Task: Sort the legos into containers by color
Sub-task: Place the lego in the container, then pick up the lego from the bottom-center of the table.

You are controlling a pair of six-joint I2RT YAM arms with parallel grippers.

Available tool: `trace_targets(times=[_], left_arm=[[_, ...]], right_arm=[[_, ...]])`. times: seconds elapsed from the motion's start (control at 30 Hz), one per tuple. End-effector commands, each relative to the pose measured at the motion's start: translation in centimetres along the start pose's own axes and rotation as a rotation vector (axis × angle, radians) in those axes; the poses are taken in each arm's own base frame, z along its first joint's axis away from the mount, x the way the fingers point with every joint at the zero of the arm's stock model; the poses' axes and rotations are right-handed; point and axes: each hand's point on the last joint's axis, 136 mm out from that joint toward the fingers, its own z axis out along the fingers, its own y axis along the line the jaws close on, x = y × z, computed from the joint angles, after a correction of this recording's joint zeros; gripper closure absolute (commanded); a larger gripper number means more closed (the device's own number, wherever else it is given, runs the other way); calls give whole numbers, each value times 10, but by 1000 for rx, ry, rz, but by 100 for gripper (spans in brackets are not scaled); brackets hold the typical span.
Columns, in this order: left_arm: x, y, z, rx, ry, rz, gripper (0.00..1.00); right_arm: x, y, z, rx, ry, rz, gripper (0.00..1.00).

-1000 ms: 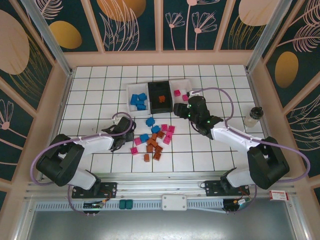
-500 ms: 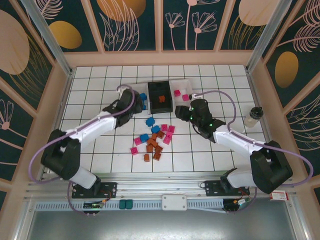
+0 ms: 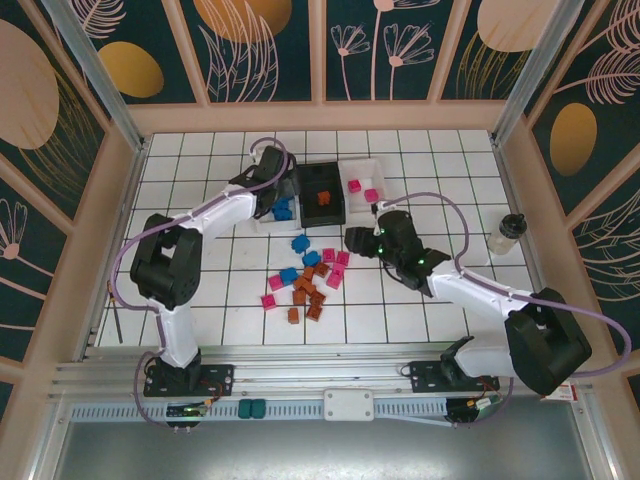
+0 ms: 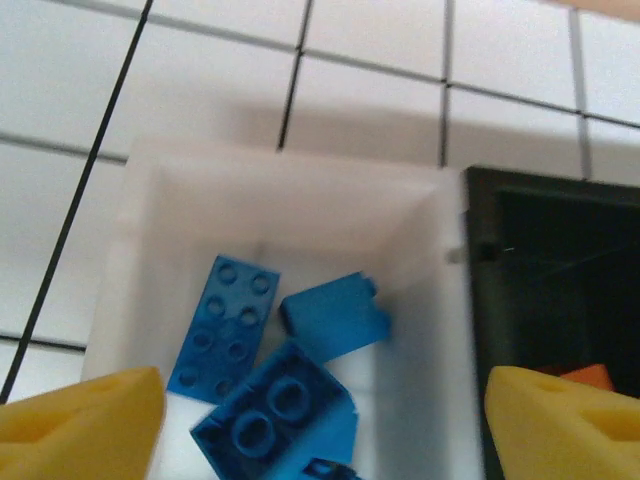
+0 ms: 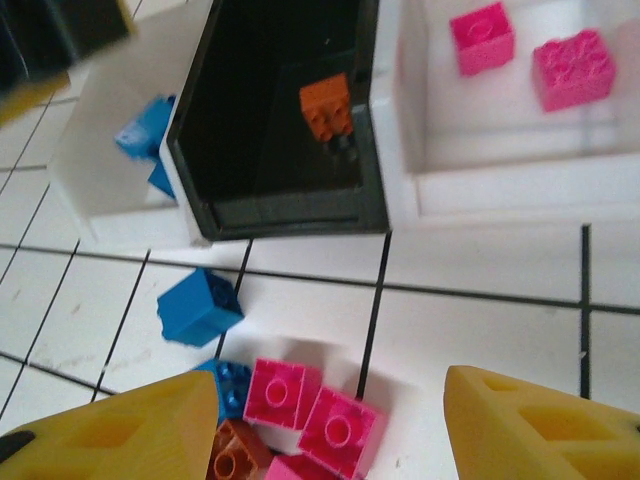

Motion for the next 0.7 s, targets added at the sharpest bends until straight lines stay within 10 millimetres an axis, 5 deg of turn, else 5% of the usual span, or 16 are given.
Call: trace_targets(times=[0.0, 0.13, 0.27, 0.47, 0.67], left_arm=[[-28, -14, -43, 107, -56, -39, 7], [-21, -18, -94, 243, -98, -75, 1], [19, -4, -126, 300, -93, -94, 1], [84, 36, -137, 298, -43, -144, 2], [110, 62, -145, 286, -37, -173, 2]], right_arm=[[31, 2, 3, -6, 77, 7, 37], [59, 9, 3, -20, 133, 13, 37], [83, 23, 5, -50, 188, -16, 37], [114, 34, 19, -38, 269, -46, 37], [119, 32, 32, 16, 244, 5, 35]])
